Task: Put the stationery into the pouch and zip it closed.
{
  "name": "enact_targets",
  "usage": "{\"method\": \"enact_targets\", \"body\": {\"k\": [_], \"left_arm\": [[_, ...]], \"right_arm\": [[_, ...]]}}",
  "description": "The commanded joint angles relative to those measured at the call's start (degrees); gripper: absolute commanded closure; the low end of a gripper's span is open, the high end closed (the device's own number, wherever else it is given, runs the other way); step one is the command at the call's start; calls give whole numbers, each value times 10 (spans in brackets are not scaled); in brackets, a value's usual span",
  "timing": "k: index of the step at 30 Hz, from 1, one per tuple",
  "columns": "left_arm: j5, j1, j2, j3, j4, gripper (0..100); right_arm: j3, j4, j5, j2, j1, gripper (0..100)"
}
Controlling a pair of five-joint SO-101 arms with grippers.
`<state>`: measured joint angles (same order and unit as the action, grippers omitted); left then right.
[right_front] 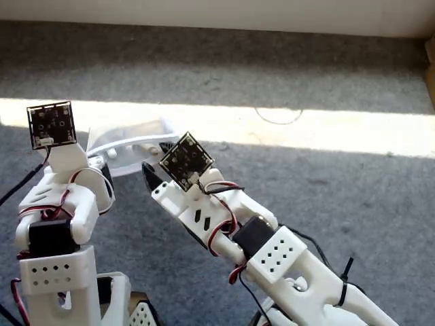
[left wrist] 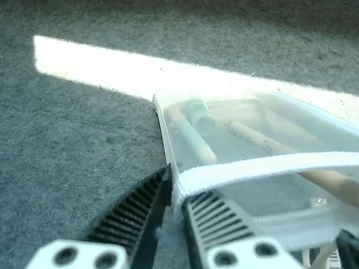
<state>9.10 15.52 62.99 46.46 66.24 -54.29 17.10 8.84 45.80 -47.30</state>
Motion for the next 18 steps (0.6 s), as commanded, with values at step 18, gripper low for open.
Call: {"method": "enact_targets", "body": {"k": [18], "left_arm": [[-5,-6,10,-4,-12,989]], "right_arm": [[32,180,-50,210,9,828]]}}
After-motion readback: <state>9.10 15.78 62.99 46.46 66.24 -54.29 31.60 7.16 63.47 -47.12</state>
